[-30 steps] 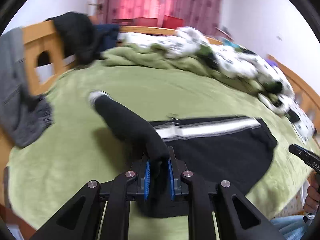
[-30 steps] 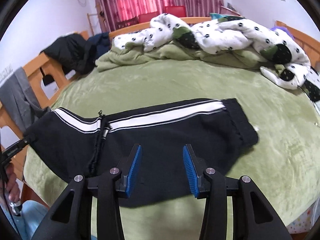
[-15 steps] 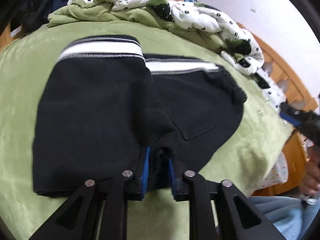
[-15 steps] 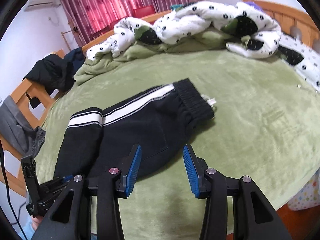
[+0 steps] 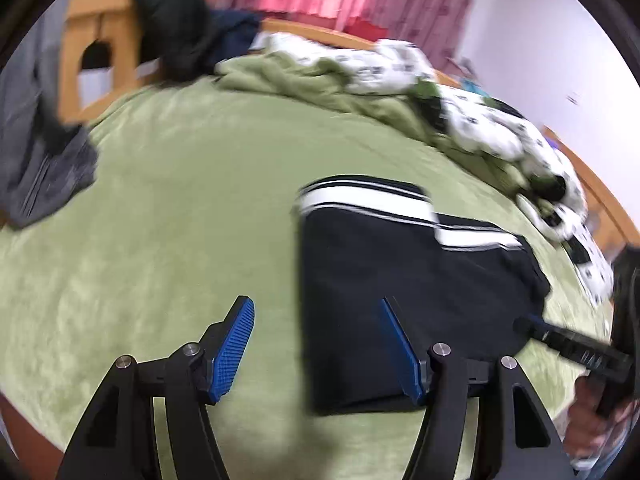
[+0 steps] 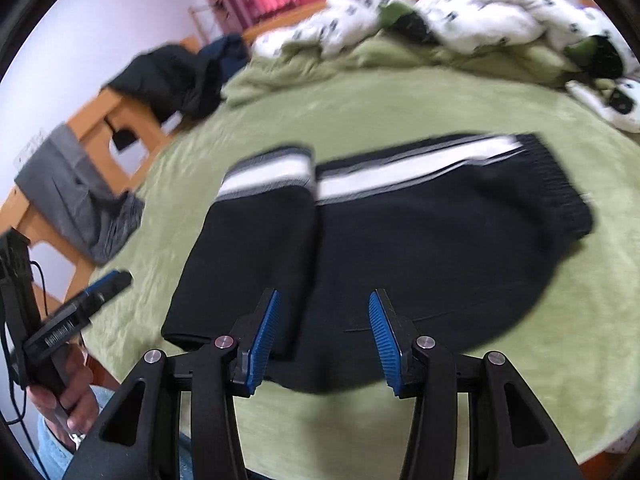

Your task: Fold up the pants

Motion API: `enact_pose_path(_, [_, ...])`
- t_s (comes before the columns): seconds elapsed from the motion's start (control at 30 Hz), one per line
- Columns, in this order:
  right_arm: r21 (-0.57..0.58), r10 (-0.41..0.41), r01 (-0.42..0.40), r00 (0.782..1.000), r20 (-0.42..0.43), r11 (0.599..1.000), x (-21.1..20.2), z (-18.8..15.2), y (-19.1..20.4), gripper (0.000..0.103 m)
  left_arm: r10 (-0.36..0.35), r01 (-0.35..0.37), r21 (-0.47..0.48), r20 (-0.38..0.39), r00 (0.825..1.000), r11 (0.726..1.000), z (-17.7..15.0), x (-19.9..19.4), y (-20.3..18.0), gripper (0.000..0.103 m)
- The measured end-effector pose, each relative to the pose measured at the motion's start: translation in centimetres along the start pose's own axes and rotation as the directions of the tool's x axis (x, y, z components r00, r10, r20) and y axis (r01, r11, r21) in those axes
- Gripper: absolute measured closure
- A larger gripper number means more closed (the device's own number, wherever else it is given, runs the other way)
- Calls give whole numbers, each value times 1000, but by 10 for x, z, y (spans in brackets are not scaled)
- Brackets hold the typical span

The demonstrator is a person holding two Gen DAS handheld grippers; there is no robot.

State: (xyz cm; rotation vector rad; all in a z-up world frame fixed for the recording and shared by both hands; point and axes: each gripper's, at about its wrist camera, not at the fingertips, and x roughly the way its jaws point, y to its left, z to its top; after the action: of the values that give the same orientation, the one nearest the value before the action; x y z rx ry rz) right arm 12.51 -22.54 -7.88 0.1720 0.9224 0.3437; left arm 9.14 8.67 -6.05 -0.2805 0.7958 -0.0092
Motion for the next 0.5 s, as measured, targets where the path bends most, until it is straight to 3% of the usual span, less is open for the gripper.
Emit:
enact_pose_path(0.1, [-5,-14,13,997,-82,1000,35,5,15,57,22,-22,-6,7,1000,1000,6,2,12,41])
enact_pose_path(0.2, [65,-1,10,990,-143,998,70,14,18,57,24,-24,-13,38,999,1000,8,5,21,41])
enact_pose_path(0.3, [67,-14,25,987,-159,997,100,15,18,57,42,-43,-47,-20,999,998,11,21,25,41])
enact_pose_path(0.4, [56,5,3,987,-159,998,114,12,20,58,-13,8,-84,-60,998,996,18,27,20,41])
enact_pose_path(0.47, [20,36,-33,988,-151,999,116,15,26,80,-12,9,-81,-45,999,997,20,24,12,41])
enact_pose_path(0.5, [-6,29,-30,989,-148,1000,115,16,30,81,12,-14,-70,-33,999,997,21,21,7,41])
